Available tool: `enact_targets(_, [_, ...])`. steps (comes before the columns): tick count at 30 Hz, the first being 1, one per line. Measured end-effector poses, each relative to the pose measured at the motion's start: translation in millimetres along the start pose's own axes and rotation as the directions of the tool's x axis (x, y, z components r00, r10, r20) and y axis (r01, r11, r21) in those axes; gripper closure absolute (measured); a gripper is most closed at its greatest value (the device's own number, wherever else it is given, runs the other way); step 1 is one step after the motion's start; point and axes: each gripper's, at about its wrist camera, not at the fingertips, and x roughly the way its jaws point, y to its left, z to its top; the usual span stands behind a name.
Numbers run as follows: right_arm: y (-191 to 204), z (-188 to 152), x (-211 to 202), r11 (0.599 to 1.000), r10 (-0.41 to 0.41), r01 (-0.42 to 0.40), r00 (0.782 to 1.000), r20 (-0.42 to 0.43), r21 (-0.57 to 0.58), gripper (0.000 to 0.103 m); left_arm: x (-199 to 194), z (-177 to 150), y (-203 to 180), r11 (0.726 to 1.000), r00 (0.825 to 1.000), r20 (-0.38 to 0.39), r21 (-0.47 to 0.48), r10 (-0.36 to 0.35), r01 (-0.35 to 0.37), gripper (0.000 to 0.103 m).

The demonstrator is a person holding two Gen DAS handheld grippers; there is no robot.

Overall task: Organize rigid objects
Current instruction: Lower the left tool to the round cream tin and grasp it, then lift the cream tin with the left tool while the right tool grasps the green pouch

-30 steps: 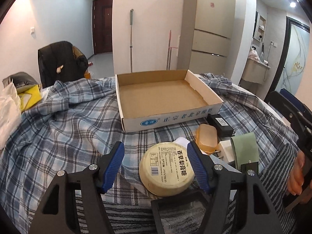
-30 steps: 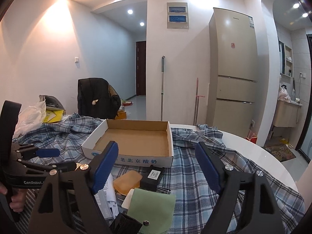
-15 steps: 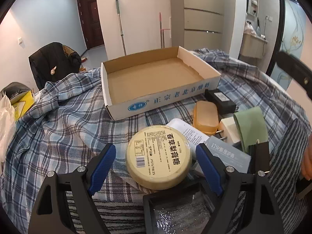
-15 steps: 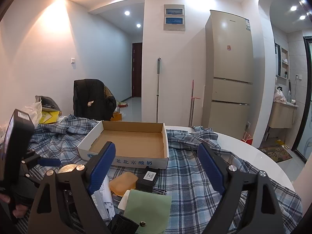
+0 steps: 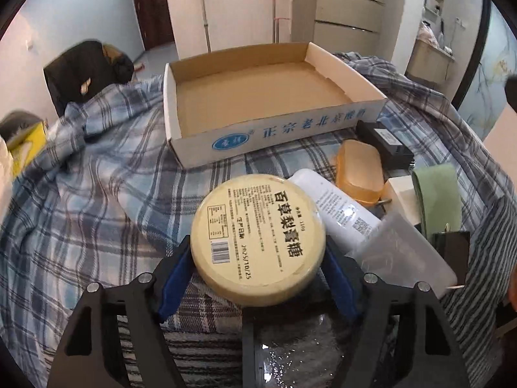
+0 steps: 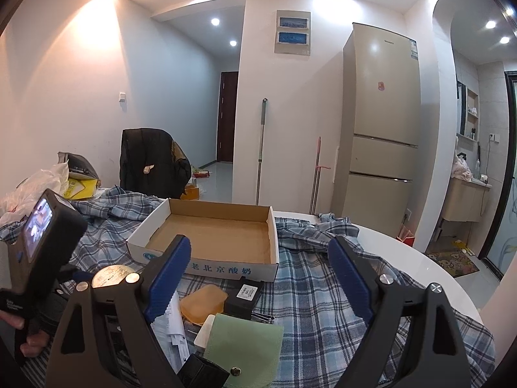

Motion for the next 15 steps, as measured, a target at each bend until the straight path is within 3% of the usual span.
enact_targets(4, [-4,0,0,1.0,-0.007,0.007,1.0,-0.007,0.015,0.017,-12,-1,17,0.996,0.997,0.067,-0.078,-0.039,0.044,0.026])
enact_targets(8, [-5,0,0,1.0,-0.015,0.015,1.0,-0.006,0.014,0.017,-36,-4,11,0.998,0.98,0.196,-0.049,-0.04,0.05,0.026])
enact_targets(12, [-6,1,-1,1.0,-0.027,0.027,1.0,0.003,0.016,0.017,-71,-7,2,1.0,0.921,0.389,-0.009,-0.005,0.009,0.026])
enact_targets(15, [-10,2,-2,0.999,-0.044,0.044,0.999,0.005,0.02,0.017,-93,-13,0,1.0,0.857,0.516,-0.013,0.02,-0.015,0.026])
